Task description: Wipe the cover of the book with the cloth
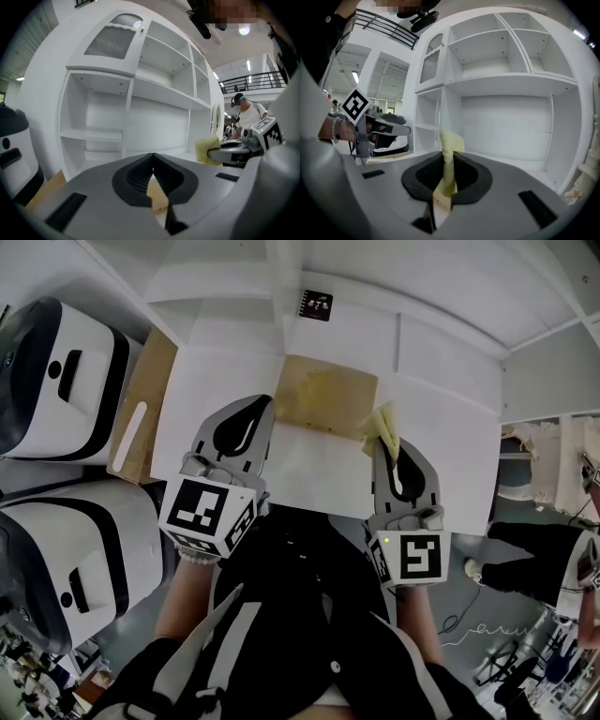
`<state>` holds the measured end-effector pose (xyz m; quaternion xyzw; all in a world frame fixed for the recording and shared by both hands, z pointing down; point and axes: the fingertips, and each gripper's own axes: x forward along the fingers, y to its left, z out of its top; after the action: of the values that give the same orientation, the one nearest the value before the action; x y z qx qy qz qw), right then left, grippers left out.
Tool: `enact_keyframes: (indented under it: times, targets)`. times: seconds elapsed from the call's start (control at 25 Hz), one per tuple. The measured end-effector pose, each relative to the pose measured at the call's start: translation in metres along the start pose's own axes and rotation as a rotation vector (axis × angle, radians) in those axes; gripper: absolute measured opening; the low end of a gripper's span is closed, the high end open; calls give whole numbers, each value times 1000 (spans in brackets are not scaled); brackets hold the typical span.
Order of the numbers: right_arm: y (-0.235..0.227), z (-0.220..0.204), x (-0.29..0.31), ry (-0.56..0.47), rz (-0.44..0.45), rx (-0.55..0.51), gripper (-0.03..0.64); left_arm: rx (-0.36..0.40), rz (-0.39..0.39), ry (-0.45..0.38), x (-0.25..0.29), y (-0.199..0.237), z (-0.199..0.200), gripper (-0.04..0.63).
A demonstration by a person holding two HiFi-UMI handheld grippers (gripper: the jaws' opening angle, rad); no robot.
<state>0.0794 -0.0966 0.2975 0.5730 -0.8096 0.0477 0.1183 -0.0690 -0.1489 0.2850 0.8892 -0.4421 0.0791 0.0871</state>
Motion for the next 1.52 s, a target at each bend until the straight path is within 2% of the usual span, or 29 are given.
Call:
enact_keyframes:
  times: [0.24,0.44,0.64,0.96,1.24,1.52]
  targets:
    - [4,-1,5,12,12,-5,38,-73,24,63,9,16,-23,2]
    - [3,-9,6,35,17,-3,38,-148,7,129,23,25,-53,2]
    - [4,-13,12,48,26,-8,38,-228,-4,199,37,43,-79,56]
    - [10,-20,23,68,55,-15,38,-313,-9,338,63,52,-132,142]
    - [12,-27,34,88,55,-22,38,-329,-24,437,77,51,-170,161]
    - [16,-39,42,118,69,-23,38,-378,8,522,87,59,-203,163]
